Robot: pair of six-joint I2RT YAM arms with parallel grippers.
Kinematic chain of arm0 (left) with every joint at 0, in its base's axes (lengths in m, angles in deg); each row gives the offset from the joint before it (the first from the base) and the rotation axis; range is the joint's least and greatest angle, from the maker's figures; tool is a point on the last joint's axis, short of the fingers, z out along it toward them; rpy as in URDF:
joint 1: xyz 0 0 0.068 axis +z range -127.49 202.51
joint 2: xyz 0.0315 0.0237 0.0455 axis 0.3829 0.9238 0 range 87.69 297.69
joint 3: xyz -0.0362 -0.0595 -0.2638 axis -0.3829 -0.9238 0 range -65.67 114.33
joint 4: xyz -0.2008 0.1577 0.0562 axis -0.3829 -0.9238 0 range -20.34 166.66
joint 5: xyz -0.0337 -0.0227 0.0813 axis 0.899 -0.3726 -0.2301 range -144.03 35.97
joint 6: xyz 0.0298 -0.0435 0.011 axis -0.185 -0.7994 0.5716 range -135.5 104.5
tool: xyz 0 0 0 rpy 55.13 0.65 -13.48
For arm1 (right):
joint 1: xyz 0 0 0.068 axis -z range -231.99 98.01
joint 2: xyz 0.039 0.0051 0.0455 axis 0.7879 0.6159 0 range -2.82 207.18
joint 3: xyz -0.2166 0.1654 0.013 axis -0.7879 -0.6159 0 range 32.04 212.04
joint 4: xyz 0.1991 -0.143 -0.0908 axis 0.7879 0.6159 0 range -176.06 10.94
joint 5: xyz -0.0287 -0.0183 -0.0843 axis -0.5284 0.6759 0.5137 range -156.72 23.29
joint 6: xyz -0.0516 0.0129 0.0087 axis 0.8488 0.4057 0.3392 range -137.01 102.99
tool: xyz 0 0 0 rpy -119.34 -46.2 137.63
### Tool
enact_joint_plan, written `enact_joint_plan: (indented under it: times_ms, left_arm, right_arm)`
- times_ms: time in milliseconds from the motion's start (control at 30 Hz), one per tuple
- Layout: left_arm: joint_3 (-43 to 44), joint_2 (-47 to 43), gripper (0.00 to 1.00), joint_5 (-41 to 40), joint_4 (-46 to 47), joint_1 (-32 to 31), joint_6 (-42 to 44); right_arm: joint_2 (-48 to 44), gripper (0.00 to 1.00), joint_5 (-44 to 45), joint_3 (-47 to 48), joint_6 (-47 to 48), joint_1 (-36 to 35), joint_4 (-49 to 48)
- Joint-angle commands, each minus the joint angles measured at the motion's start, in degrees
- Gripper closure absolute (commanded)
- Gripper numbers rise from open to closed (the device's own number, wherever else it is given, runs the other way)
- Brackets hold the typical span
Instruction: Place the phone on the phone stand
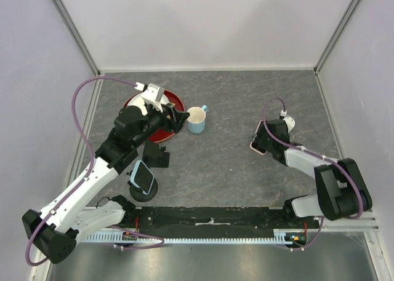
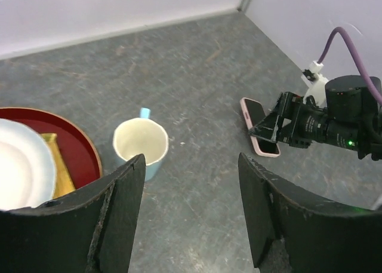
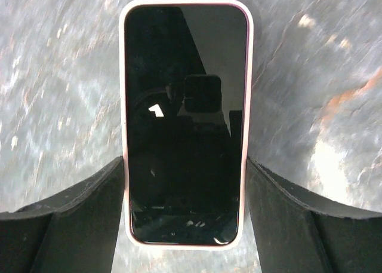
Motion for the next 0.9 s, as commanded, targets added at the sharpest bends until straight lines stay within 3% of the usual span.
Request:
enact_joint_plan:
  times_ms: [0, 200, 333, 467, 633, 867]
  left_arm:
    - [3.82, 2.74, 0.3, 8.86, 0.43, 0.07, -2.25]
    - [6.28, 8.9, 0.3, 21.25, 0.77, -0.02, -4.01]
    - [6.2, 11.71, 0.3, 27.24, 2.71, -1.68, -3.75]
    - [5.94, 11.54, 0.27, 26.81, 2.71, -5.89, -1.21]
    - [4.27, 10.75, 0.18, 23.3, 3.85, -10.2, 2.31]
    - [1.54, 10.66, 0.15, 17.32, 6.31, -16.44, 5.12]
  right_arm:
    - [-10.34, 1.0, -11.27, -8.65, 5.54, -1.47, -6.82]
    - [-26.44, 1.0, -13.45, -13.23, -0.85, -1.47, -6.65]
    - [-33.4, 1.0, -17.68, -15.7, -16.12, -1.56, -10.51]
    - [-38.42, 1.0, -14.97, -12.63, -23.87, -5.67, -8.16]
    - [-42.99, 1.0, -5.04, -7.53, -33.37, -12.79, -1.13]
    - [-41.51, 1.0, 5.68, -7.26, -44.81, -25.18, -5.6]
